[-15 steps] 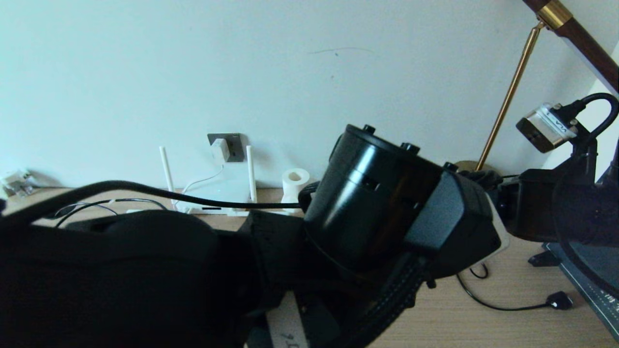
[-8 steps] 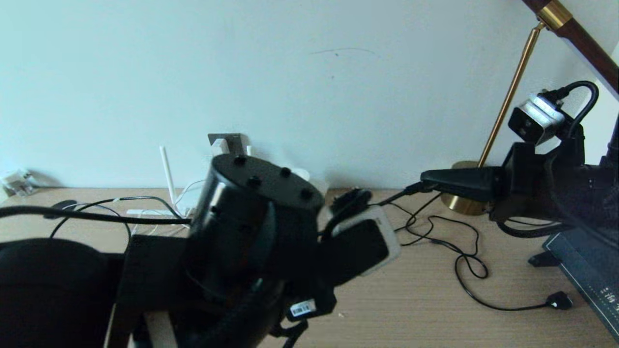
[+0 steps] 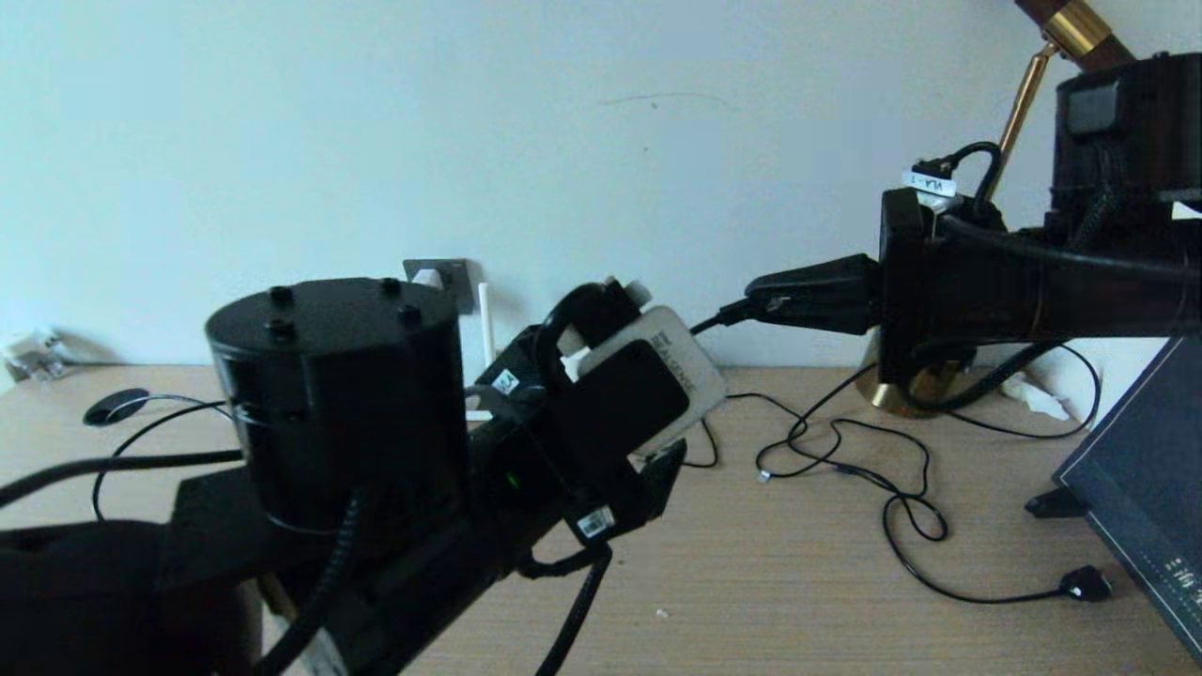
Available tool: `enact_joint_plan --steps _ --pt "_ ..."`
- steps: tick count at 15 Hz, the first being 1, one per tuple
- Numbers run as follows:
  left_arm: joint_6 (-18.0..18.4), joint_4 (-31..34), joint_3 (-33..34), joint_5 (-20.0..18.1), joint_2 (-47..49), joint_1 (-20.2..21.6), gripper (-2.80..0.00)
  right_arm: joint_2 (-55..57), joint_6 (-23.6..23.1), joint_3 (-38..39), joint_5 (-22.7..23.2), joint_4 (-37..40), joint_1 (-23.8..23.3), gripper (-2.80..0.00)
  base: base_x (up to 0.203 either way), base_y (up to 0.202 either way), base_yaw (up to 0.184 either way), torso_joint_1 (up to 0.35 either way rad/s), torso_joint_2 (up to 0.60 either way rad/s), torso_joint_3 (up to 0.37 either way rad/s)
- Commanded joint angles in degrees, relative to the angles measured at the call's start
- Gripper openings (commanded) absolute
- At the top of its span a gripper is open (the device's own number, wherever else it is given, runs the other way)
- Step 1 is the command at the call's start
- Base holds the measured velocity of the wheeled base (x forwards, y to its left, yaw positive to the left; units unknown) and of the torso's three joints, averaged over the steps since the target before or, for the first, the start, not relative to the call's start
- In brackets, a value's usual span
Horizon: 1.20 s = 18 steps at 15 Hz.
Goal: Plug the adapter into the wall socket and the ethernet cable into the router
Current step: Plug cable into router interface
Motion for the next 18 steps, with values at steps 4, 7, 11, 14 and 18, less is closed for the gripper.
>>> enact_joint_plan --steps 4,7,11,14,18 --pt "1.15 -16.35 5.56 -10.83 2.41 6.8 0.0 9.7 11.04 -12.12 7.63 5.78 0.1 -2.8 0.0 0.0 0.0 0.0 0.0 0.0" --pt "2.11 -30.73 6.72 -21.33 7.0 11.54 0.0 11.12 13.56 -14.19 10.66 6.4 -0.01 -2.8 0.0 0.0 0.0 0.0 0.0 0.0" --pt "8.57 -36.78 5.75 -36.11 9.14 18.57 0.0 12.44 13.17 -22.7 12.9 16.09 -0.32 -2.8 0.0 0.0 0.0 0.0 0.0 0.0" --pt "12.42 -39.06 5.44 -43.81 10.44 20.7 0.0 15.64 12.34 -30.71 13.25 23.88 -0.85 -2.8 0.0 0.0 0.0 0.0 0.0 0.0" --pt "17.36 -39.2 5.53 -50.23 11.75 21.22 0.0 17.44 11.24 -33.88 13.27 28.0 -0.54 -2.8 0.0 0.0 0.0 0.0 0.0 0.0"
